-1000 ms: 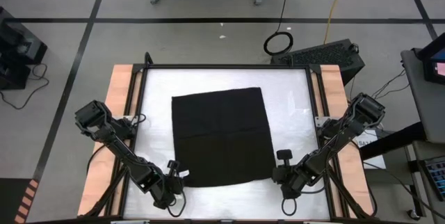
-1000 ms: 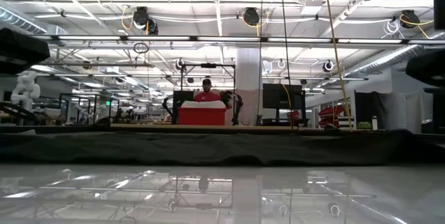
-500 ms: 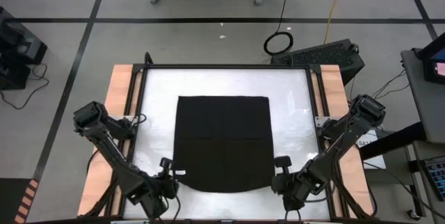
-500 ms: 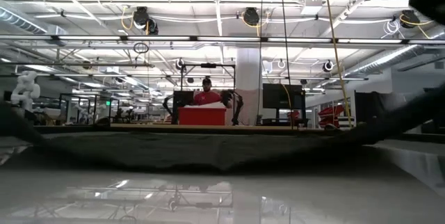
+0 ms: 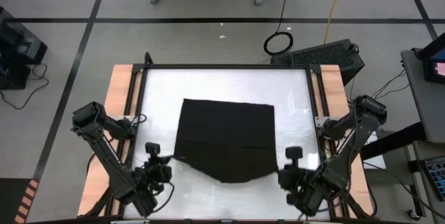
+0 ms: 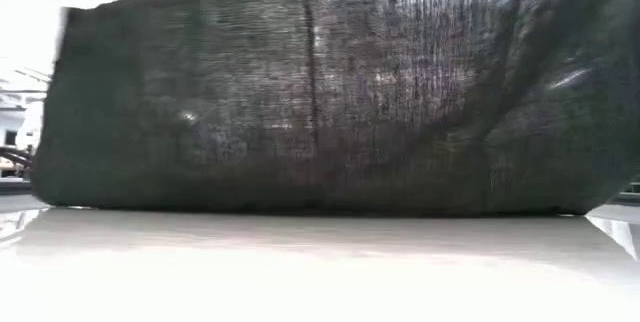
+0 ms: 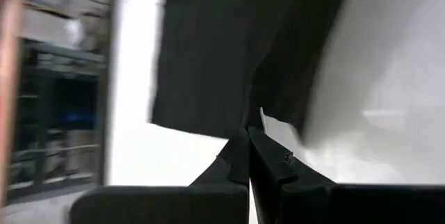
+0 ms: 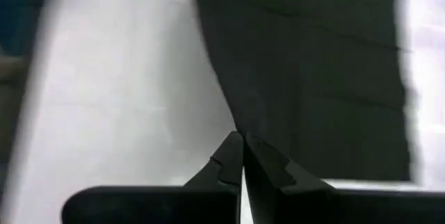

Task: Roll towel
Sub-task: Roll the black towel

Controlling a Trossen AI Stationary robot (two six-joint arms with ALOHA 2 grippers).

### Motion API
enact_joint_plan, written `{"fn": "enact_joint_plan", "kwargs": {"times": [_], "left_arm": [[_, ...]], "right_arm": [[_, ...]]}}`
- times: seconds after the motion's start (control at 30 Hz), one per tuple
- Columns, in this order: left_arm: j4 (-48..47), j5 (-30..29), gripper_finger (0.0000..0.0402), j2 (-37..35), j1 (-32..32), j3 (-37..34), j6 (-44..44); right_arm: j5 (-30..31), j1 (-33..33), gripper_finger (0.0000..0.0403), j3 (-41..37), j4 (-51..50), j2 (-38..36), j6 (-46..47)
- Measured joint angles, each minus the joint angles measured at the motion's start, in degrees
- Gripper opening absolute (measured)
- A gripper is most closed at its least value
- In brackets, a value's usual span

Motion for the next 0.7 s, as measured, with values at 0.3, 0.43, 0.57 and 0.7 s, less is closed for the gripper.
{"fn": "enact_joint_plan", "kwargs": {"times": [0.3,0.43,0.57,0.7], "left_arm": [[-3.14,-10.93,0.0,-0.04,12.62,-1.18,7.79],[-3.24,-10.92,0.0,-0.04,19.58,-2.15,11.94],[-3.3,-10.8,0.0,-0.04,25.82,-2.54,14.1],[-3.3,-8.63,0.0,-0.04,31.24,-2.56,14.25]], "right_arm": [[4.2,-10.68,0.0,0.0,-15.52,-0.02,1.52],[6.44,-16.01,0.0,0.0,-16.69,-0.02,-1.67],[8.23,-21.25,0.0,0.0,-16.78,-0.01,-4.57],[8.14,-26.73,0.0,0.0,-16.65,-0.02,-7.13]]}}
